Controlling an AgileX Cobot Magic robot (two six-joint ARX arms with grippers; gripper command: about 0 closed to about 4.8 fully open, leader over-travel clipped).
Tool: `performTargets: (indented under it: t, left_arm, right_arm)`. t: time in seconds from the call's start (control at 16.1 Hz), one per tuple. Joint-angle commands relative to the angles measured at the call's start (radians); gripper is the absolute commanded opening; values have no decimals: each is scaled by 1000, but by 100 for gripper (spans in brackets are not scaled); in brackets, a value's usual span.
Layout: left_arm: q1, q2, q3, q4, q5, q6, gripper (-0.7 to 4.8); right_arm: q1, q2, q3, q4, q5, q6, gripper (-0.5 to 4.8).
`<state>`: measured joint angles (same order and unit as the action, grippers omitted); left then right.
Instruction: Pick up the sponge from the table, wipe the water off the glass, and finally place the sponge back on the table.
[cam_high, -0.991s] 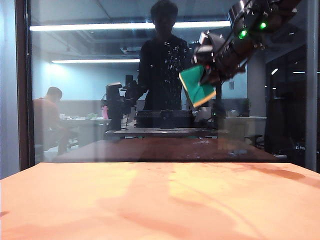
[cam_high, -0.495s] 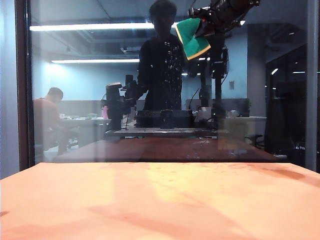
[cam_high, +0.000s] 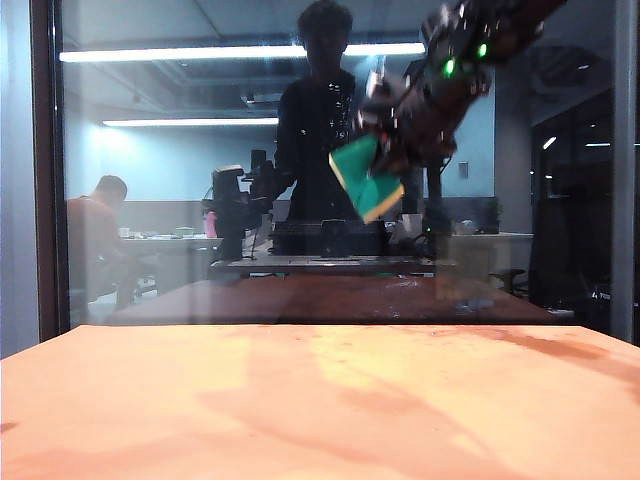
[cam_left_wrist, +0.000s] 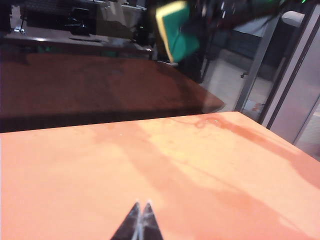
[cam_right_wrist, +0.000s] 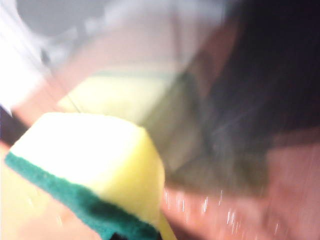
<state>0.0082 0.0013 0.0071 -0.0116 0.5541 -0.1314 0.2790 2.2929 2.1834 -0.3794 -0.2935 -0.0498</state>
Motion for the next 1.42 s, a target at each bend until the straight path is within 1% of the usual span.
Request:
performTargets:
  t: [0.06,0.25,0.5,0.62,0.93,1.11,1.24,1.3,1.42]
  left_arm:
    - [0,1,2,13,-1,4,-6]
    - [0,1,2,12,-1,4,-6]
    - [0,1,2,5,-1,4,-6]
    - [0,1,2,5,-1,4,-6]
    - [0,1,2,5,-1,4,-6]
    - [0,1,2,-2,0,4,-6]
    - [0,1,2,-3,0,4,-6]
    - [0,1,2,-5,-1,4,-6]
    - [0,1,2,-7,0,4,-6]
  right_arm:
    - [3,-10,2,22,40,0,-5]
    - [3,-65,2,74,42,1,-6]
    - [5,-154,3,183,90,2,-6]
    - [6,-179,3,271,95,35,-6]
    - [23,-124,2,219,92,39,-6]
    - [37,-67,2,122,91,26,-6]
    - [51,-34,1,27,102,22,-6]
    - [55,-28,1,9,110,16,-6]
    - [61,-42,2,46,114,13,-6]
